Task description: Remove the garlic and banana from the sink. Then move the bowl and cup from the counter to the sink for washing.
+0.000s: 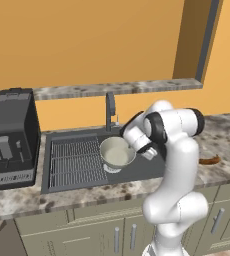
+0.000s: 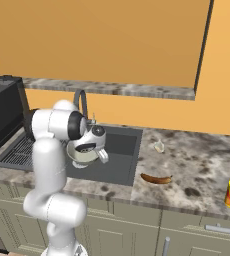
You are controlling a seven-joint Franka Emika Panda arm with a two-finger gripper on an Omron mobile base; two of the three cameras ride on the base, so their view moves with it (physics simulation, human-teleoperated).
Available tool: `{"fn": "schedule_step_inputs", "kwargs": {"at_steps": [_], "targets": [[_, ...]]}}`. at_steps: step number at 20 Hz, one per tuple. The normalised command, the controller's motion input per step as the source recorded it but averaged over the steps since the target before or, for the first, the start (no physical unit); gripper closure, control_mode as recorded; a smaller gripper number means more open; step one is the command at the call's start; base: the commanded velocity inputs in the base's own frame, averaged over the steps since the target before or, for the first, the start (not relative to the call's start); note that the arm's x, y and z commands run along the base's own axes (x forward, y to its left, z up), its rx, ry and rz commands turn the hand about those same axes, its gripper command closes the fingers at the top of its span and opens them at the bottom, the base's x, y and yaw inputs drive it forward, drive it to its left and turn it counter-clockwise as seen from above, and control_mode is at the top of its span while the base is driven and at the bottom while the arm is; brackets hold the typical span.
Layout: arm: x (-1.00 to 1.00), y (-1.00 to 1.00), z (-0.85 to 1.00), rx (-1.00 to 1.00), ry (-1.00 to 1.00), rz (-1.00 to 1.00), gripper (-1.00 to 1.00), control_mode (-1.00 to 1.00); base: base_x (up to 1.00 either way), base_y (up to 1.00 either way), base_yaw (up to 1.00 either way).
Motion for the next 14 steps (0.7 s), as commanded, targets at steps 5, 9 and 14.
{"fn": "schedule_step_inputs", "kwargs": {"at_steps": [5,9,14], "targets": [[-0.08,-0.04,0.42,0.0,0.08,-0.03,-1.0,-1.0,0.0,0.0,0.0],[-0.06,-0.02,0.45,0.0,0.11,-0.04,-1.0,-1.0,0.0,0.0,0.0],[-0.07,-0.04,0.43,0.0,0.11,-0.04,-1.0,-1.0,0.0,0.0,0.0]]}}
